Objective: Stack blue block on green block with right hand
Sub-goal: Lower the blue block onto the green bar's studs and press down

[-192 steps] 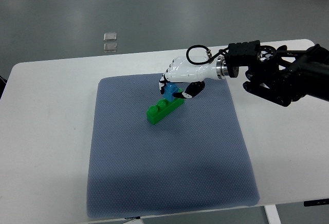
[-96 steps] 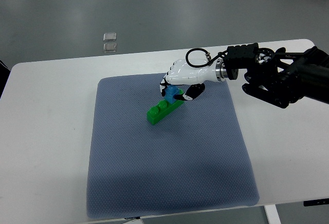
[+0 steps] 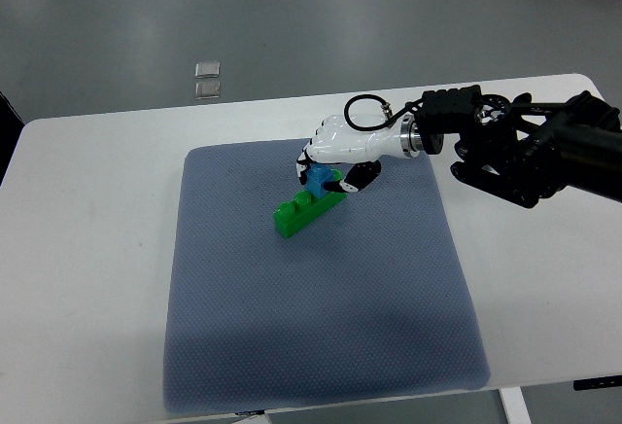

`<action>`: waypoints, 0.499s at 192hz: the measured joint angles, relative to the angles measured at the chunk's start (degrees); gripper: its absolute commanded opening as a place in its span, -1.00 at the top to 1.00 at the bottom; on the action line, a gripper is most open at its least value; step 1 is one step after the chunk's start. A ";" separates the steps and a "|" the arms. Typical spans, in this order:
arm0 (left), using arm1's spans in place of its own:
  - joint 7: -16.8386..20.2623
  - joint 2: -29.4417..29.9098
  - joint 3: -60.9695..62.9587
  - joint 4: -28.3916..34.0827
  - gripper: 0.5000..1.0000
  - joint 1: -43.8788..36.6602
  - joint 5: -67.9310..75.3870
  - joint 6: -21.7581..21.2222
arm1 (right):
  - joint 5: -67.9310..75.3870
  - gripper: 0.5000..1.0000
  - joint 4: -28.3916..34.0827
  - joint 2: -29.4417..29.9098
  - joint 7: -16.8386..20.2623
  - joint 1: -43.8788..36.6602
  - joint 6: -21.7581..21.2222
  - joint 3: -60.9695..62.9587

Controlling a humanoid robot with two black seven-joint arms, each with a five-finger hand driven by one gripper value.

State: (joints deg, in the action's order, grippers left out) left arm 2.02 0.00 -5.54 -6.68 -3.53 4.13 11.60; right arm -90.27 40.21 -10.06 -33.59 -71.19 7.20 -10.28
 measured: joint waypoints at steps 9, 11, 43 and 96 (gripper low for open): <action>0.00 0.00 0.00 0.00 -1.00 0.00 0.00 0.00 | 0.00 0.95 -0.22 0.22 0.22 0.02 0.01 0.03; 0.00 0.00 0.00 0.00 -1.00 0.00 0.00 0.00 | 0.00 0.95 -0.25 0.27 0.24 0.03 0.02 0.03; 0.00 0.00 0.00 0.00 -1.00 0.00 0.00 0.00 | 0.00 0.95 -1.08 0.63 0.36 0.29 0.18 0.08; 0.00 0.00 0.00 0.00 -1.00 -0.01 0.00 0.00 | 0.00 0.95 -1.70 0.65 0.36 0.98 0.19 -0.05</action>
State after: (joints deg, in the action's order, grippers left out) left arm 2.02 0.00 -5.54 -6.68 -3.53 4.13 11.60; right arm -90.26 38.50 -9.41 -33.22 -70.21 7.39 -10.33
